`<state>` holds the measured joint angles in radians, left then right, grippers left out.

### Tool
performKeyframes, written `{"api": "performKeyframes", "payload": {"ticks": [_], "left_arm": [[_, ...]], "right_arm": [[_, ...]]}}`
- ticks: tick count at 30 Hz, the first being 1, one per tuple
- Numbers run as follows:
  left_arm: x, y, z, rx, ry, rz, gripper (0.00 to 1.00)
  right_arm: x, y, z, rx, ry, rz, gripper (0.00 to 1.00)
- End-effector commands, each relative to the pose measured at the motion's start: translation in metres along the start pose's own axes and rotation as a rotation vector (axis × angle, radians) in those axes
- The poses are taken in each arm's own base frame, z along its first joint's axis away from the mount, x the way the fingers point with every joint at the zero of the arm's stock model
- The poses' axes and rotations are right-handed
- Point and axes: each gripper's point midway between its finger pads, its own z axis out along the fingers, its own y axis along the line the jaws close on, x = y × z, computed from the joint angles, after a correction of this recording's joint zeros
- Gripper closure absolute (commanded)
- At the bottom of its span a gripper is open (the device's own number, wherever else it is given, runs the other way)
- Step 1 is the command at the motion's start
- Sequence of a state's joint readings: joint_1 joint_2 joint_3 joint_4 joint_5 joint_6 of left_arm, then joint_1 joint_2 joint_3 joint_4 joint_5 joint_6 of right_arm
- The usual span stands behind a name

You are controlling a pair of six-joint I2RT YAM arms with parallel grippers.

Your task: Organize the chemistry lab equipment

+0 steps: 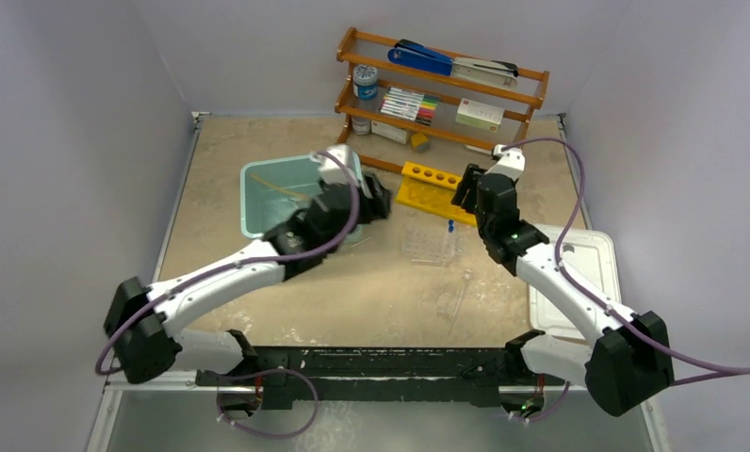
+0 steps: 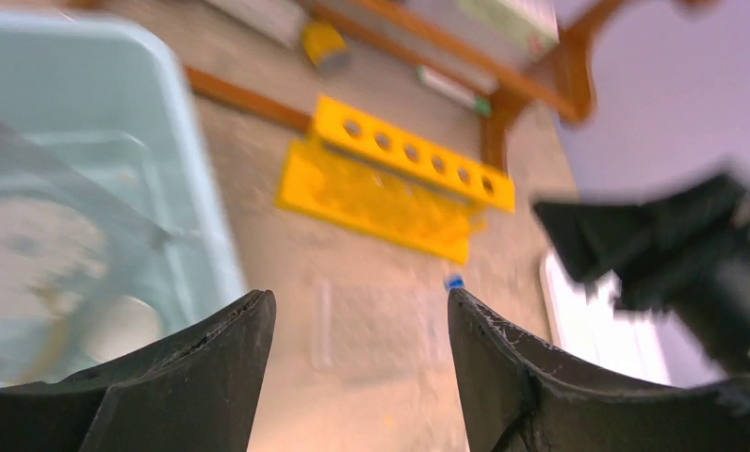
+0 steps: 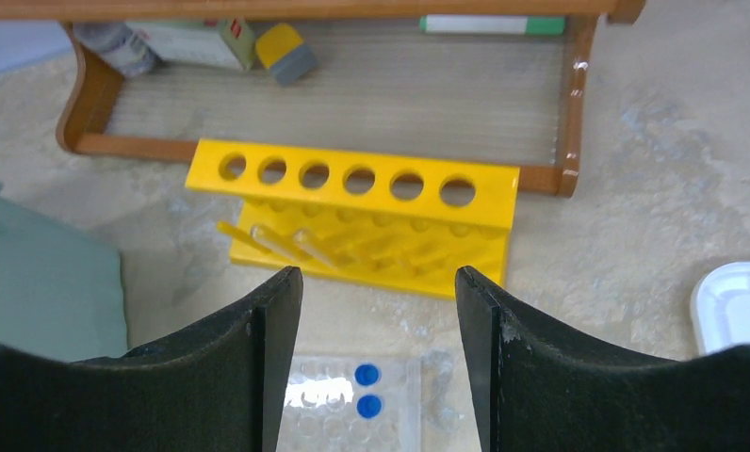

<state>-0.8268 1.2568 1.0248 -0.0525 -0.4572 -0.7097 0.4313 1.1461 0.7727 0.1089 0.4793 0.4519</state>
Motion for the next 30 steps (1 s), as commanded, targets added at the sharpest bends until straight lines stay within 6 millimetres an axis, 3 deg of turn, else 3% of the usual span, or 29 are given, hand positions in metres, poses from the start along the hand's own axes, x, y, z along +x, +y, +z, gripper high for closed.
{"api": "performKeyframes", "payload": {"ticks": [1, 5, 11, 16, 22, 30], "left_arm": [[0.085, -0.038, 0.006, 0.015, 0.089, 0.135, 0.33], [0.160, -0.082, 0.006, 0.073, 0.165, 0.229, 0.32], [0.221, -0.110, 0.025, 0.041, 0.204, 0.371, 0.31], [0.254, -0.113, 0.035, 0.051, 0.251, 0.415, 0.32], [0.296, -0.119, 0.030, 0.113, 0.317, 0.421, 0.34], [0.318, -0.133, 0.018, 0.163, 0.349, 0.444, 0.36]], "right_arm": [[-0.061, -0.012, -0.006, 0.072, -0.132, 0.066, 0.38], [-0.088, -0.030, -0.019, 0.146, -0.229, 0.098, 0.39], [-0.099, -0.044, -0.037, 0.166, -0.276, 0.093, 0.40], [-0.096, -0.056, -0.046, 0.191, -0.265, 0.072, 0.39], [-0.092, -0.067, -0.051, 0.219, -0.254, 0.048, 0.40], [-0.090, -0.062, -0.045, 0.199, -0.244, 0.040, 0.39]]}}
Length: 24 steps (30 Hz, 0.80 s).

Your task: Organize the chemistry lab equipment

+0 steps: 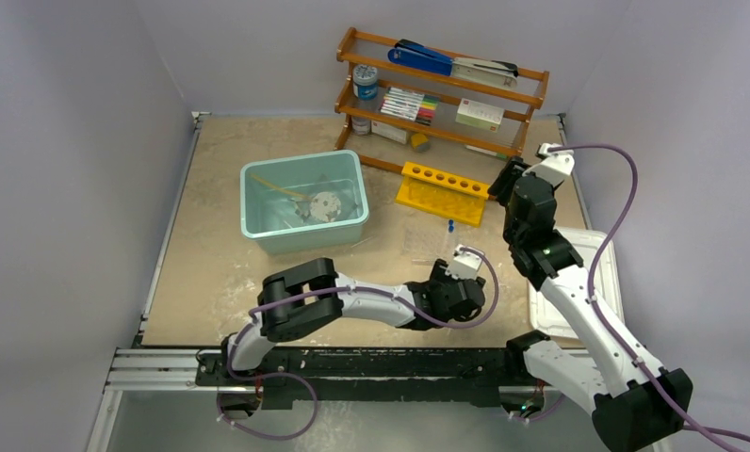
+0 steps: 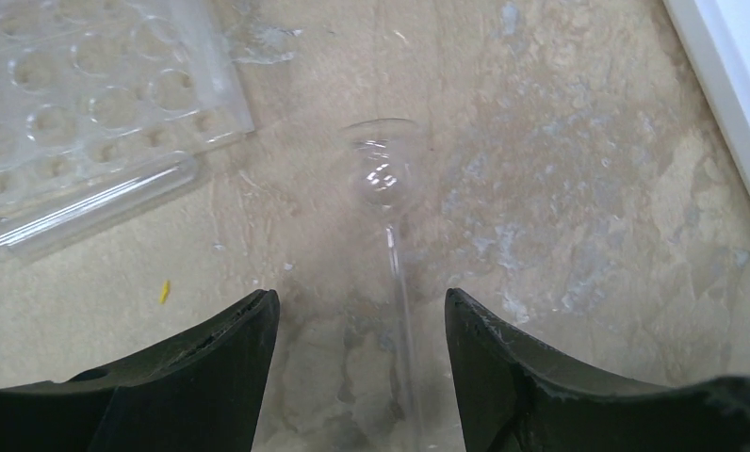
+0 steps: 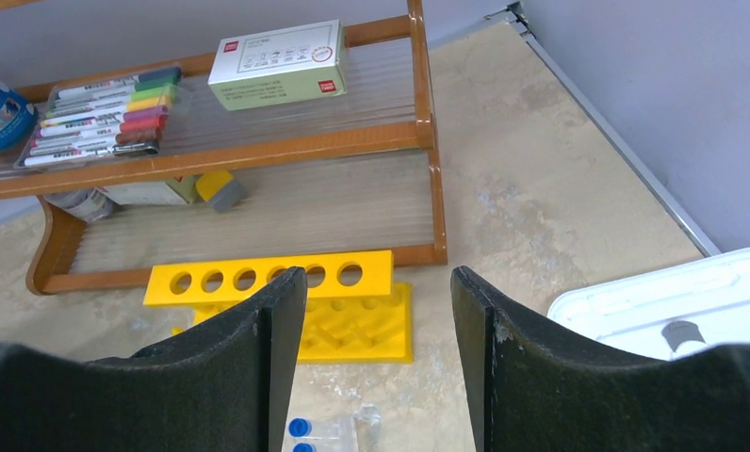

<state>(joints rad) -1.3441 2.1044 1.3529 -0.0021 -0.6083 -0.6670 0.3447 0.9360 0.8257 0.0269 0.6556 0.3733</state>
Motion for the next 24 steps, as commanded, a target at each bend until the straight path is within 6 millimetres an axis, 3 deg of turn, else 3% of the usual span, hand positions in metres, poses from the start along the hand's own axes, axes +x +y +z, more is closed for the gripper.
{"api": "performKeyframes", "payload": {"ticks": [1, 10, 16, 19, 24], "left_arm": [[-0.027, -0.028, -0.005, 0.067, -0.061, -0.031, 0.36], [-0.002, -0.027, 0.007, 0.061, -0.010, -0.004, 0.49], [0.006, -0.021, 0.011, 0.038, 0.001, 0.019, 0.74], [-0.002, -0.017, 0.008, 0.015, -0.016, 0.025, 0.85], [-0.028, -0.012, -0.005, -0.013, -0.064, 0.033, 0.89]], "right_arm": [[-0.007, -0.001, 0.001, 0.004, -0.021, 0.000, 0.40], [-0.004, 0.001, 0.001, -0.013, -0.019, 0.001, 0.40], [-0.005, 0.001, 0.000, -0.016, -0.022, 0.003, 0.40], [-0.004, 0.002, 0.000, -0.021, -0.020, 0.002, 0.40], [-0.003, 0.004, 0.001, -0.031, -0.018, 0.000, 0.40]]}}
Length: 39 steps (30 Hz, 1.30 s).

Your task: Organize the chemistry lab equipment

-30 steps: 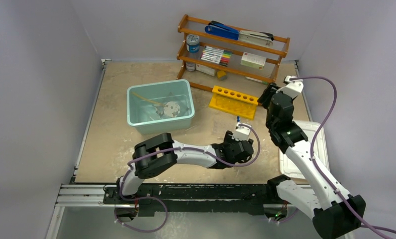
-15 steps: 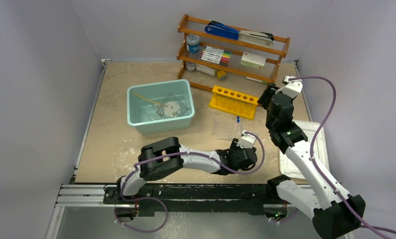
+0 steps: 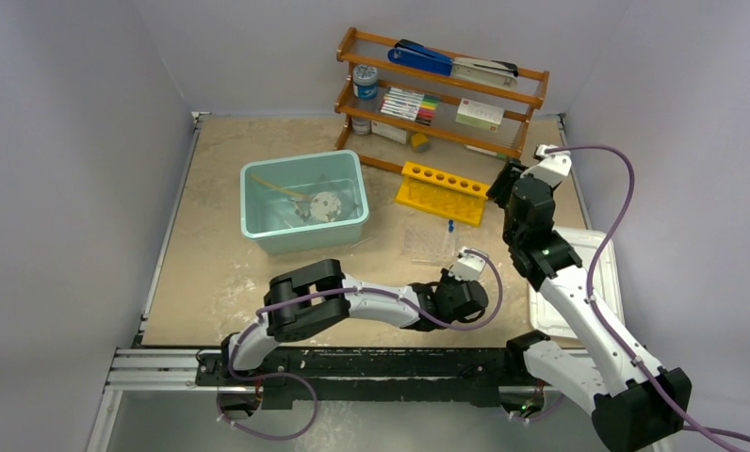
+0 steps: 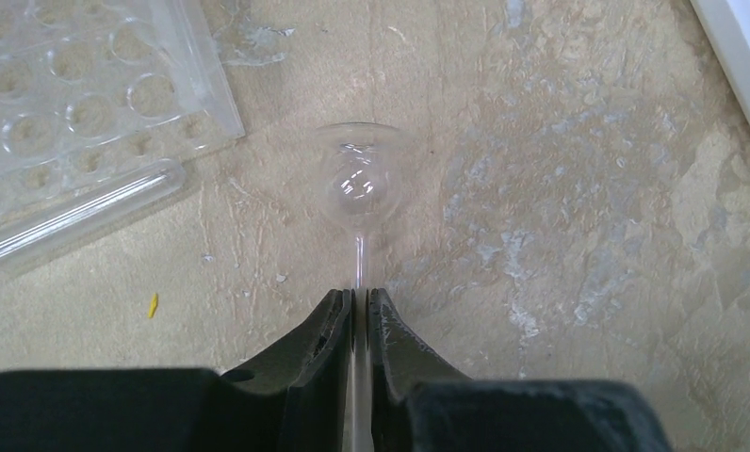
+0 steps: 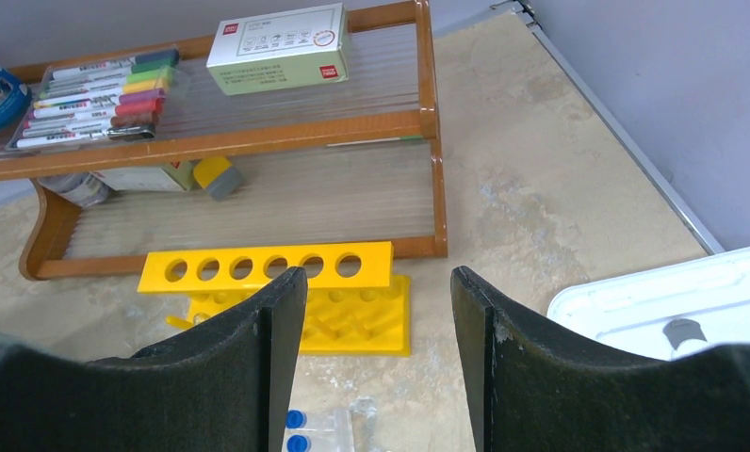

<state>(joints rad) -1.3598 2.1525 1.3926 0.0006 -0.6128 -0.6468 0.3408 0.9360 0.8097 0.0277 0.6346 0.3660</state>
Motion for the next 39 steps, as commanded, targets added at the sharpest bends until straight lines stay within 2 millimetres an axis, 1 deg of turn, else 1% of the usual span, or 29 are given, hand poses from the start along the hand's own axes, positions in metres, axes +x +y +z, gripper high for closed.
{"api": "performKeyframes", "payload": {"ticks": [1, 4, 8, 10, 11, 12, 14, 15, 20, 21, 23, 26, 28, 30, 33, 34, 35, 36, 37, 39], "left_arm": [[-0.042, 0.000, -0.015, -0.021, -0.074, 0.001, 0.89], [-0.063, -0.002, -0.026, -0.010, -0.101, -0.003, 0.89], [-0.095, -0.004, -0.047, 0.012, -0.144, -0.019, 0.89], [-0.116, 0.001, -0.061, 0.010, -0.176, -0.033, 0.90], [-0.125, 0.006, -0.068, 0.001, -0.191, -0.041, 0.90], [-0.141, 0.013, -0.079, -0.007, -0.214, -0.059, 0.90], [-0.163, 0.037, -0.093, -0.049, -0.245, -0.089, 0.90], [-0.173, 0.054, -0.100, -0.082, -0.261, -0.107, 0.90], [-0.220, 0.147, -0.132, -0.211, -0.352, -0.211, 0.89], [-0.228, 0.172, -0.136, -0.265, -0.366, -0.225, 0.89], [-0.240, 0.208, -0.143, -0.333, -0.382, -0.248, 0.88], [-0.250, 0.259, -0.145, -0.406, -0.387, -0.297, 0.88], [-0.253, 0.286, -0.142, -0.448, -0.386, -0.320, 0.88], [-0.253, 0.309, -0.136, -0.479, -0.377, -0.341, 0.88], [-0.242, 0.340, -0.119, -0.520, -0.345, -0.366, 0.88], [-0.237, 0.356, -0.113, -0.544, -0.333, -0.381, 0.88], [-0.229, 0.361, -0.106, -0.537, -0.311, -0.388, 0.88], [-0.224, 0.374, -0.098, -0.530, -0.298, -0.410, 0.89], [-0.218, 0.382, -0.093, -0.524, -0.287, -0.423, 0.89], [-0.206, 0.393, -0.085, -0.526, -0.261, -0.437, 0.89]], "right_arm": [[-0.011, 0.005, 0.001, -0.022, -0.037, 0.016, 0.40], [-0.014, 0.007, 0.000, -0.032, -0.045, 0.019, 0.40], [-0.015, 0.008, 0.000, -0.044, -0.051, 0.016, 0.40], [-0.016, 0.008, -0.001, -0.048, -0.054, 0.015, 0.40], [-0.016, 0.009, -0.001, -0.050, -0.054, 0.015, 0.40], [-0.015, 0.009, -0.001, -0.053, -0.053, 0.013, 0.40], [-0.016, 0.010, 0.000, -0.055, -0.054, 0.011, 0.40], [-0.016, 0.011, 0.000, -0.058, -0.053, 0.011, 0.40], [-0.014, 0.013, 0.001, -0.069, -0.049, 0.010, 0.40], [-0.014, 0.014, 0.001, -0.071, -0.048, 0.009, 0.39], [-0.013, 0.015, 0.002, -0.078, -0.044, 0.010, 0.39], [-0.012, 0.017, 0.002, -0.085, -0.041, 0.011, 0.40], [-0.012, 0.017, 0.002, -0.086, -0.042, 0.008, 0.40], [-0.011, 0.017, 0.002, -0.086, -0.042, 0.006, 0.39], [-0.011, 0.017, 0.003, -0.088, -0.041, 0.003, 0.39], [-0.010, 0.018, 0.003, -0.090, -0.039, -0.001, 0.39], [-0.010, 0.018, 0.003, -0.092, -0.038, -0.005, 0.39], [-0.008, 0.018, 0.004, -0.091, -0.033, -0.010, 0.39], [-0.008, 0.018, 0.004, -0.091, -0.031, -0.012, 0.39], [-0.006, 0.018, 0.004, -0.091, -0.029, -0.017, 0.39]]}}
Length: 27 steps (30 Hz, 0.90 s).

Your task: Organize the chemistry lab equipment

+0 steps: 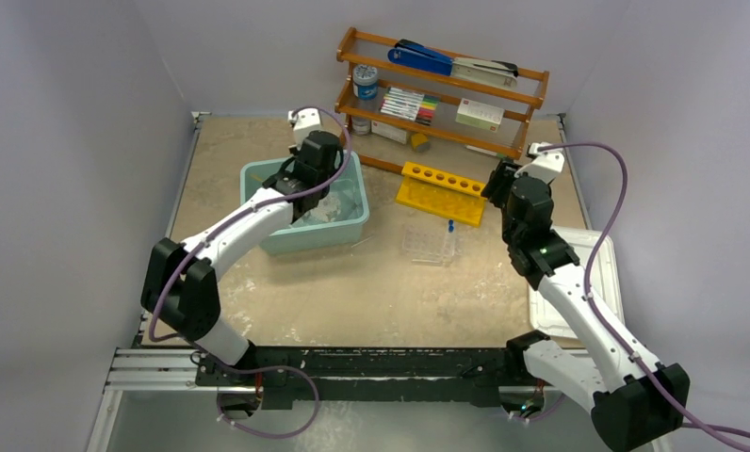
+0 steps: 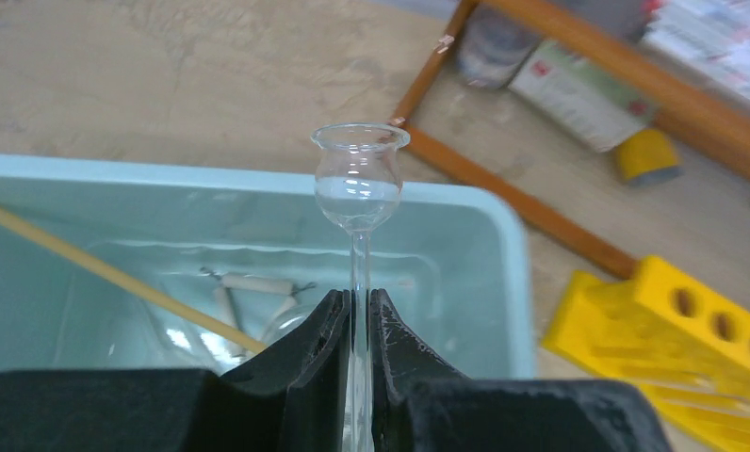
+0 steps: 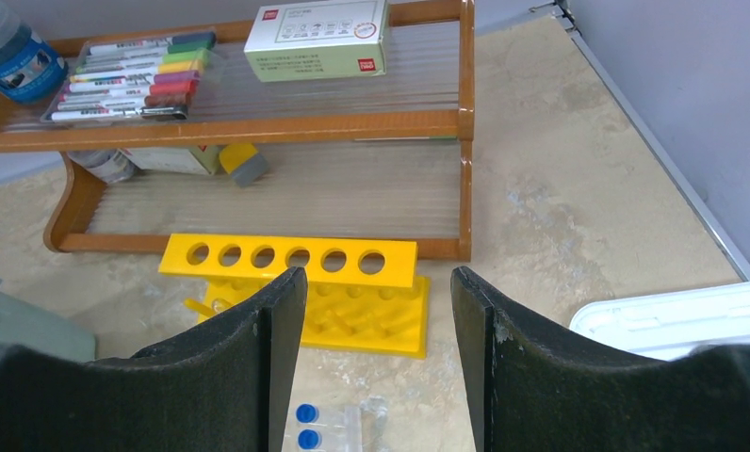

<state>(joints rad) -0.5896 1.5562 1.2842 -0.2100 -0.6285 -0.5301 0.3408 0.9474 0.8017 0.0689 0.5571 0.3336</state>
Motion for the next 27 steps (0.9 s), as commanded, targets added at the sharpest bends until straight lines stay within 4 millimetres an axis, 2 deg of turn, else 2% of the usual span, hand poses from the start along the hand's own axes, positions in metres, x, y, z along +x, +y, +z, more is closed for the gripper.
{"api": "performKeyframes", "payload": {"ticks": [1, 10, 14, 17, 22, 27], "left_arm": [[0.018, 0.014, 0.026, 0.027, 0.058, -0.024, 0.89], [0.050, 0.017, 0.044, 0.019, 0.120, -0.024, 0.89], [0.058, 0.023, 0.046, 0.003, 0.126, -0.037, 0.79], [0.054, 0.028, 0.043, -0.008, 0.112, -0.046, 0.71], [0.037, 0.029, 0.031, 0.006, 0.075, -0.068, 0.44], [0.017, 0.016, 0.001, 0.081, 0.033, -0.071, 0.37]], "right_arm": [[-0.008, 0.003, 0.003, -0.010, -0.034, 0.001, 0.39], [0.001, 0.011, 0.011, -0.032, 0.001, -0.024, 0.39], [0.006, 0.013, 0.013, -0.042, 0.021, -0.035, 0.38], [0.007, 0.016, 0.014, -0.051, 0.029, -0.040, 0.38], [0.007, 0.021, 0.014, -0.074, 0.040, -0.040, 0.38], [0.014, 0.034, 0.017, -0.138, 0.082, -0.079, 0.34]]}}
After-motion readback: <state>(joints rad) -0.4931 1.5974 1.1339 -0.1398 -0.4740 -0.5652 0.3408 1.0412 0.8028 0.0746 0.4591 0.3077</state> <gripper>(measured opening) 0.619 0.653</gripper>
